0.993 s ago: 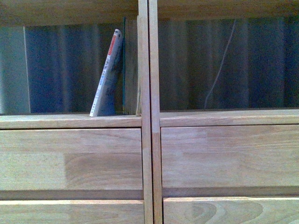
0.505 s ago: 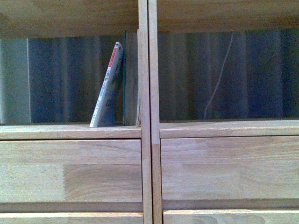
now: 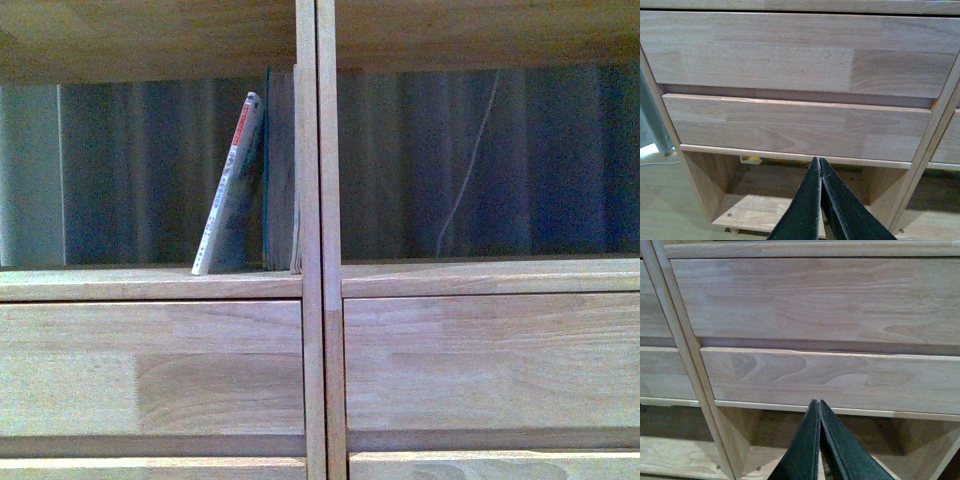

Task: Organize books on shelf

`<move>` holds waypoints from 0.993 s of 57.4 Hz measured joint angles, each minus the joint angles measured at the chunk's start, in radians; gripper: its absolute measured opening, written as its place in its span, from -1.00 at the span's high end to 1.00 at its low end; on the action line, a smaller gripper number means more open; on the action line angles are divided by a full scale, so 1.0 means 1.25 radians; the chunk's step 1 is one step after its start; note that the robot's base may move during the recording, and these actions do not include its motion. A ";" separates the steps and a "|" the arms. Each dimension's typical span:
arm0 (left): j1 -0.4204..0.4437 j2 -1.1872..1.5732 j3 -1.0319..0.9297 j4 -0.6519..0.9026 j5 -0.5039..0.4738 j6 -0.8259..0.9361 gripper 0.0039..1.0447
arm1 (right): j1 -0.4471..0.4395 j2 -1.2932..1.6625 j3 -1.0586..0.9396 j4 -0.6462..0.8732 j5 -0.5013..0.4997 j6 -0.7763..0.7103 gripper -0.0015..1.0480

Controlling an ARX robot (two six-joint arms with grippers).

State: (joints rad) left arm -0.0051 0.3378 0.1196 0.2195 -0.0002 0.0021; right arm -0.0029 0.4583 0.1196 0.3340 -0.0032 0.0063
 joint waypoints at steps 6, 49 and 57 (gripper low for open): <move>0.000 -0.023 -0.015 -0.006 0.000 0.000 0.95 | 0.000 -0.029 -0.019 -0.012 0.001 0.000 0.94; 0.001 -0.265 -0.086 -0.174 0.000 0.000 0.95 | 0.000 -0.218 -0.085 -0.118 0.001 0.000 0.94; 0.001 -0.265 -0.086 -0.175 0.000 0.000 0.95 | 0.001 -0.323 -0.085 -0.252 0.000 -0.001 0.94</move>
State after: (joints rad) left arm -0.0044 0.0063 0.0124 0.0013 -0.0006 0.0021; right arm -0.0021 0.0544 0.0135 0.0189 -0.0029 0.0055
